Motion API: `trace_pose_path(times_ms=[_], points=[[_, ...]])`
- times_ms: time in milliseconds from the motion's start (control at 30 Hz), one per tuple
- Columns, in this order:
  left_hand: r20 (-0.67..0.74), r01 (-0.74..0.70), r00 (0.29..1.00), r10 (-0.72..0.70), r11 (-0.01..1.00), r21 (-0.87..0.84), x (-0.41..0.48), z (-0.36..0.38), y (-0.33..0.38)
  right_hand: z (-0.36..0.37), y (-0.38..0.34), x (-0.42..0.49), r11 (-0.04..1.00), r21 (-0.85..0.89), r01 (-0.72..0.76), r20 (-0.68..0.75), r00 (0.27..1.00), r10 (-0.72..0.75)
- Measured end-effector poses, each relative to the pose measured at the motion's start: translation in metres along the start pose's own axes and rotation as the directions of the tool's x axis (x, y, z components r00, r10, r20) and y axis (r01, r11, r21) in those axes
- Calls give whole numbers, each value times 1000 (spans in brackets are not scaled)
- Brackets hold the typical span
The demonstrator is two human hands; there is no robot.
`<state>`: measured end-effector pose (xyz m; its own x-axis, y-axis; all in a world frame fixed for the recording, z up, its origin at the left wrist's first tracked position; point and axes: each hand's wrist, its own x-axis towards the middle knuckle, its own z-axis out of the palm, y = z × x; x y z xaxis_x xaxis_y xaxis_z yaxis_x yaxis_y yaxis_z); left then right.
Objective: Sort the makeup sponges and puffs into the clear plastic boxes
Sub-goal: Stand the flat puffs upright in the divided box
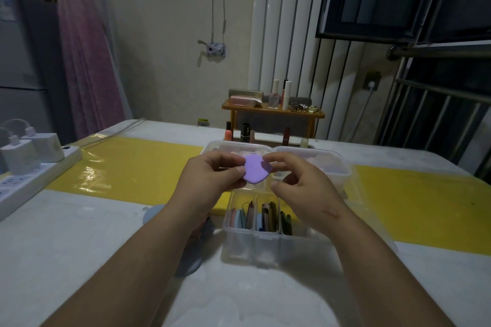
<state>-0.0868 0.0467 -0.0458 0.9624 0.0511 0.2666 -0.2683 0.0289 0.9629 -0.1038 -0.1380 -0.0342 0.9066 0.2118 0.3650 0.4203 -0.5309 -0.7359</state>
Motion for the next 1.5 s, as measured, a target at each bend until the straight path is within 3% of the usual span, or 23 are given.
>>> trace_pose_path(times_ms=[133,367,600,1067,1500], points=[[37,-28,999,27,999,27,0,0,0,0,-2,1,998,42,37,-78,996,-34],[13,14,1000,-19,944,329,6,-6,-8,-12,1,1,996,81,27,-204,979,-10],[89,21,992,-92,802,596,5,-5,-18,-24,-1,0,999,-23,-46,-148,988,42],[29,16,999,-43,784,620,8,-5,-20,-19,-6,-3,943,-206,-260,113,951,287],[61,-30,998,-14,749,662,8,-7,-19,-19,-12,-4,881,-384,-277,116,932,344]])
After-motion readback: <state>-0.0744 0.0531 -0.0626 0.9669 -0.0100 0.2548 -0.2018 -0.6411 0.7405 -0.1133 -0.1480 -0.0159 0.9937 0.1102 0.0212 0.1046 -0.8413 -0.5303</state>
